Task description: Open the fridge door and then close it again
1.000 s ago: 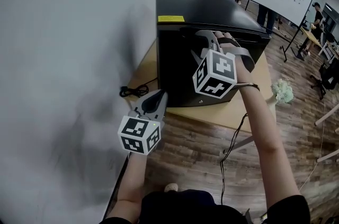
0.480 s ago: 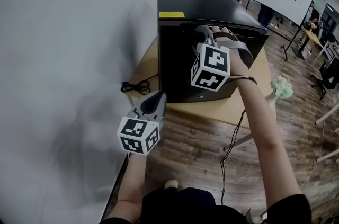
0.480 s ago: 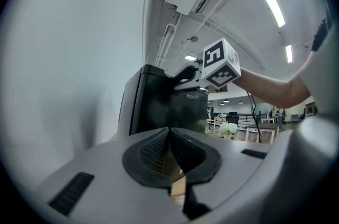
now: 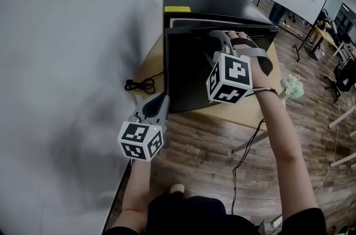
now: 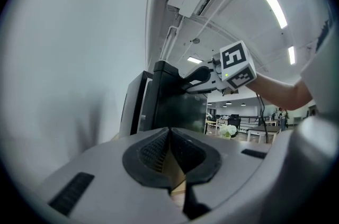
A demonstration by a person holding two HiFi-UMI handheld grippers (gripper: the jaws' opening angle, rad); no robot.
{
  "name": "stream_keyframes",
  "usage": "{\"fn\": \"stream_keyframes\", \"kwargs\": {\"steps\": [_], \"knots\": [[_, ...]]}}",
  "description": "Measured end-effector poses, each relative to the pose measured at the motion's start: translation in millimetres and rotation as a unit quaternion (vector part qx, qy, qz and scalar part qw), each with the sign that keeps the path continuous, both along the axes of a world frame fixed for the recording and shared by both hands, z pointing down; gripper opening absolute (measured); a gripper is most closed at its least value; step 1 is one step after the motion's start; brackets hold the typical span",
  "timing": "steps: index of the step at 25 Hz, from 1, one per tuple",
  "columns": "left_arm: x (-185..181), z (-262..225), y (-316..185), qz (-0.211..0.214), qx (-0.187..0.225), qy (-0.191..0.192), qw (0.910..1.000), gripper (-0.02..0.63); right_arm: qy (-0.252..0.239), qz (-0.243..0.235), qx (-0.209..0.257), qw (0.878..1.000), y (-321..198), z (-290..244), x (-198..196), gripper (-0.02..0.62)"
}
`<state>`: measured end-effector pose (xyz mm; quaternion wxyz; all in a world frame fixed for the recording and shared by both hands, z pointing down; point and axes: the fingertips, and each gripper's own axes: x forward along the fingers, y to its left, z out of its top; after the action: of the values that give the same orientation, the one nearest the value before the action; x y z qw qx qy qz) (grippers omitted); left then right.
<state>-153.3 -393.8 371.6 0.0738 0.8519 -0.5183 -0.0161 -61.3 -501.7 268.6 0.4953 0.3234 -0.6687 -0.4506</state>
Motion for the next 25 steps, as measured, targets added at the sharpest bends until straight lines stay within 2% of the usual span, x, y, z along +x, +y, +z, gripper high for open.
{"fn": "stream_keyframes", "kwargs": {"steps": [12, 25], "knots": [[22, -1, 44, -0.008, -0.011, -0.007, 0.9999, 0.011, -0.002, -0.020, 0.003, 1.000, 36, -3, 20, 0.126], [69, 10, 95, -0.017, -0.019, -0.014, 0.9996, 0.011, -0.002, -0.062, 0.011, 0.998, 96, 3, 67, 0.132]]}}
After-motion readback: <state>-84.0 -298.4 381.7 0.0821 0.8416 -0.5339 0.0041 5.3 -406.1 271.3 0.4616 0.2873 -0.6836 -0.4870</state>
